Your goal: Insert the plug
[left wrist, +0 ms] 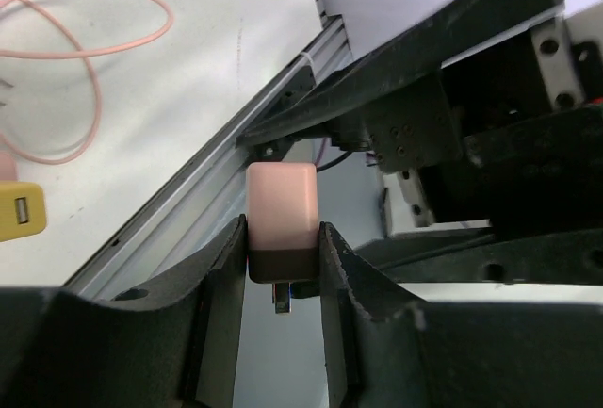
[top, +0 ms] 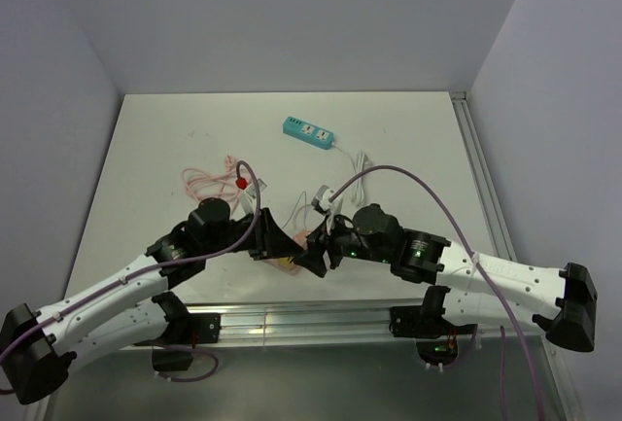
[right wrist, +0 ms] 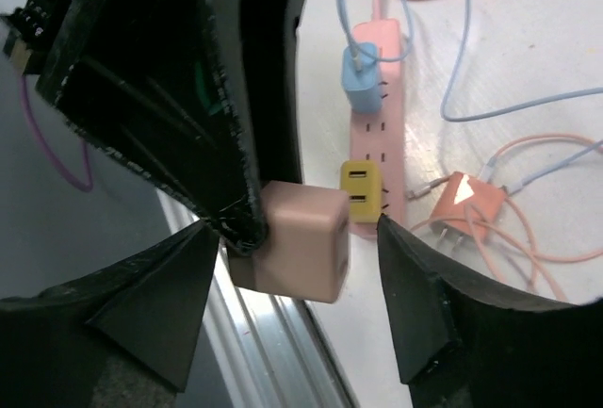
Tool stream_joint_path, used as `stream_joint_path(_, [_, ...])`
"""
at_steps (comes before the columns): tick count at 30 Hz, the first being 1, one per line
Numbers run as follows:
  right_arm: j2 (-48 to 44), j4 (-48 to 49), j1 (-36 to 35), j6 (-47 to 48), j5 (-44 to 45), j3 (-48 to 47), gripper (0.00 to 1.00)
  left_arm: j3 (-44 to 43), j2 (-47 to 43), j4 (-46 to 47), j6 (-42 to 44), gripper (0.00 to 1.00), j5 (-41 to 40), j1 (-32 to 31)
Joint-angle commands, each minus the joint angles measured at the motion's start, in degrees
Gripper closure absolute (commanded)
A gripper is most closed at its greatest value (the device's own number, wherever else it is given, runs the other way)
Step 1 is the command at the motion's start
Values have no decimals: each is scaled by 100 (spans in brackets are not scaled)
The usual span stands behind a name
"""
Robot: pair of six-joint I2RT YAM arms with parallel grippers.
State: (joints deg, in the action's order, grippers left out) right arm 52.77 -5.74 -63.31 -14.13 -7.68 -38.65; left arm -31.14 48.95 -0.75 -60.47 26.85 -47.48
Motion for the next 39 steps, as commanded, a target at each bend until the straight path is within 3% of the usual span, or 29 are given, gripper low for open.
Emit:
stream_joint_path(1, [-4,-93,-32,-256,443,-397,24,-156,-253,-196,350,100,-328,-94])
stream_joint_path(3, [-83,-471,-41,-484,661,-424,16,-139,-377,-250,526,100,-696,-86])
stream_joint_path(7, [-259,-1191,-24,-1003,1101,-633,11,-77,-833,-241,1149,100,-1427,-94])
stream_joint_path(13, [-311,-2659,90,-2241,2086,-1486,6,432,-1597,847,2036,100,-1675,-121])
stream_joint_path(15, [-373,-2854,396,-2767,1851,-1759,4,616,-1748,1137,2336,99,-1622,-138])
stream_joint_path(17, [-391,-2749,896,-3163,976,-1891,4,722,-1932,1498,2513,99,-1569,-173])
stream_joint_path(22, [125,-2791,1707,-3500,-399,-2426,4,354,-1810,938,3198,99,-2060,-270])
stream_joint_path(28, [1006,-3267,1831,-3395,-1322,-3340,9,204,-1766,945,3375,99,-2316,-534])
stream_joint_path(39, [1815,-3680,1769,-3096,-2079,-3780,15,64,-1643,621,3322,99,-2370,-736])
